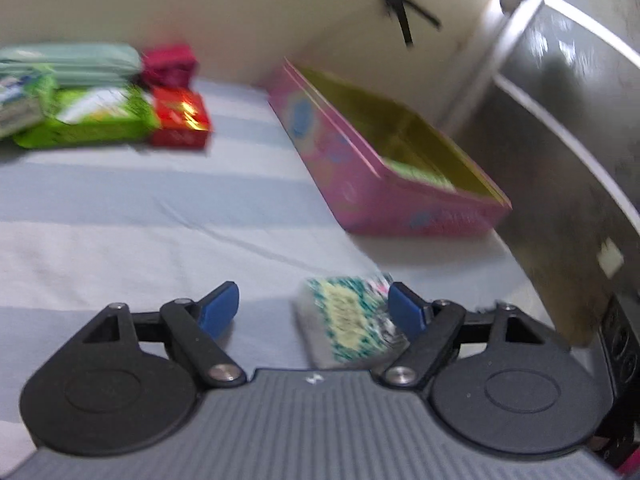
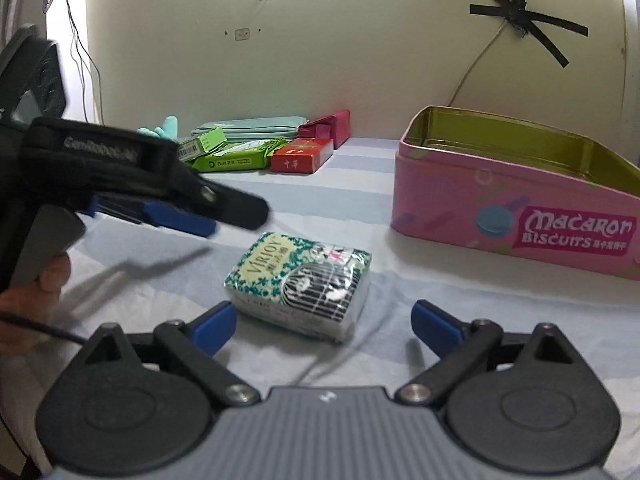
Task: Organize objects
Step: 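Carry the tissue pack into the pink tin and open the right gripper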
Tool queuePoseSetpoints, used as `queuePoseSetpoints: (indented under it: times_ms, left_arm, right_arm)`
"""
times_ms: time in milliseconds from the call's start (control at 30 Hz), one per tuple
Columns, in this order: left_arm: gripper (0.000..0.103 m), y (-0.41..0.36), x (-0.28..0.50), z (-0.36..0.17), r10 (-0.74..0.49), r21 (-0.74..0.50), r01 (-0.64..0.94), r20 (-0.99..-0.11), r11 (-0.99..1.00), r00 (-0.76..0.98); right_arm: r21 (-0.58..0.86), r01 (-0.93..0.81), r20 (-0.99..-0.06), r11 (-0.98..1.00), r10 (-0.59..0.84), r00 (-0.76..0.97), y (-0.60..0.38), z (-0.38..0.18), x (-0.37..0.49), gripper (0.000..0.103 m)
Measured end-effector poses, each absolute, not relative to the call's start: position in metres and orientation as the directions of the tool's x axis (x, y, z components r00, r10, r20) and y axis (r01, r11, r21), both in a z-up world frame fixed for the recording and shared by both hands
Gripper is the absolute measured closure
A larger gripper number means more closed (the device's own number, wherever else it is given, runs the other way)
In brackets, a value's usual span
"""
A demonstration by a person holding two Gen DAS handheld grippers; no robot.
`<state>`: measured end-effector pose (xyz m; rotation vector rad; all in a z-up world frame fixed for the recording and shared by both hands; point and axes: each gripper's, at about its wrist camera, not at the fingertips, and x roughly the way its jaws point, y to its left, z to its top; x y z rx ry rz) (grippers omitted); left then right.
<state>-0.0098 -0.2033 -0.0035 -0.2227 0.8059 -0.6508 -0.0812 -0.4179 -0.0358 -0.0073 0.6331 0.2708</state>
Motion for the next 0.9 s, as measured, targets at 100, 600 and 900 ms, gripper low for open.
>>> queuePoseSetpoints:
  times_ms: [100,600,900]
  left_arm:
    - [0.024,-0.220,-0.010,-0.008,-0.609,-0.400,0.467,-0.614,0.789,0.502]
    - [0.035,-0.319,0.033,0.073,-0.634,-0.200,0.631,-0.493,0.750,0.597]
    - [0.032,-0.394,0.098,0.060,-0.591,-0.176,0.594,-0.502,0.785,0.632]
  right_arm:
    - [0.055,-0.285,-0.588,0.957,0.262,0.765,-0.413,-0.038,-0.075,0.044]
    - [-0.035,-0.149,-0.295,0.988,0.132,0.946,-0.468,0.017,-0.029,0.055]
    - [-0.032,0.003,-0.351,0.999,-0.014,0.936,-0.517,0.001,0.043,0.042]
